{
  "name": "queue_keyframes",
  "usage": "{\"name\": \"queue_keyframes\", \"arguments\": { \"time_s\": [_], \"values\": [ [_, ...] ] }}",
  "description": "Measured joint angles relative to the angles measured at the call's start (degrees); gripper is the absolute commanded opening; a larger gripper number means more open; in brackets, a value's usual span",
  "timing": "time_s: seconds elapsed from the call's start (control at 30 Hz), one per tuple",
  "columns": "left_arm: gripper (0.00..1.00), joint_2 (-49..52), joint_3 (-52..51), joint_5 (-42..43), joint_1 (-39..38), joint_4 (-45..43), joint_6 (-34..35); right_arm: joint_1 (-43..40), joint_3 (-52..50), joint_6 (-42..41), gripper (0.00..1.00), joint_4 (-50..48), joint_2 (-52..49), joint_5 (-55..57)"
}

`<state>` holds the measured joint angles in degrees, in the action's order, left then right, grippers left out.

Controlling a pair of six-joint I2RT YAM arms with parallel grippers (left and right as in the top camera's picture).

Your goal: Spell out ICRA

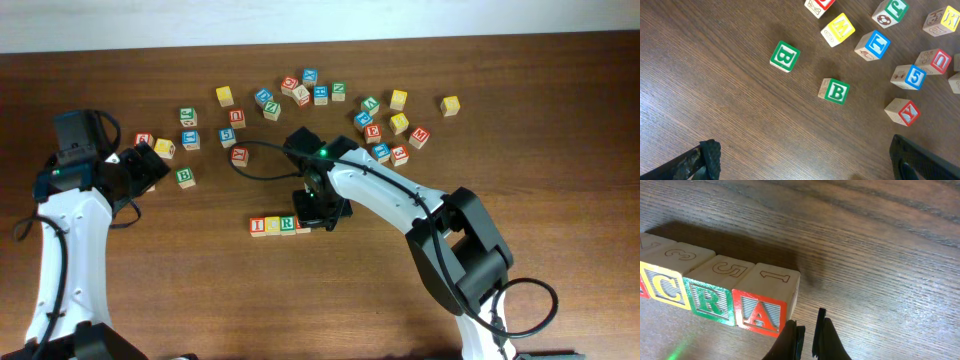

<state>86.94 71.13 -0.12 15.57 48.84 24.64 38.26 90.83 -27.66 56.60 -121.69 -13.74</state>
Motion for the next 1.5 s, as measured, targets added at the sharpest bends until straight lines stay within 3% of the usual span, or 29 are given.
{"name": "queue_keyframes", "arguments": {
  "time_s": [0.6, 0.97, 1.5],
  "values": [
    [0.99, 0.00, 0.00, -0.02, 0.00, 0.00, 0.02, 0.00, 0.00, -0.44, 0.05, -0.63, 0.00, 5.84],
    [0.99, 0.00, 0.00, -0.02, 0.00, 0.00, 0.00, 0.00, -0.04, -0.17, 0.04, -14.03, -0.04, 12.90],
    [0.99, 0.00, 0.00, 0.00, 0.00, 0.00, 0.00, 0.00, -0.04, 3.04, 0.04, -18.14, -0.04, 13.35]
  ]
}}
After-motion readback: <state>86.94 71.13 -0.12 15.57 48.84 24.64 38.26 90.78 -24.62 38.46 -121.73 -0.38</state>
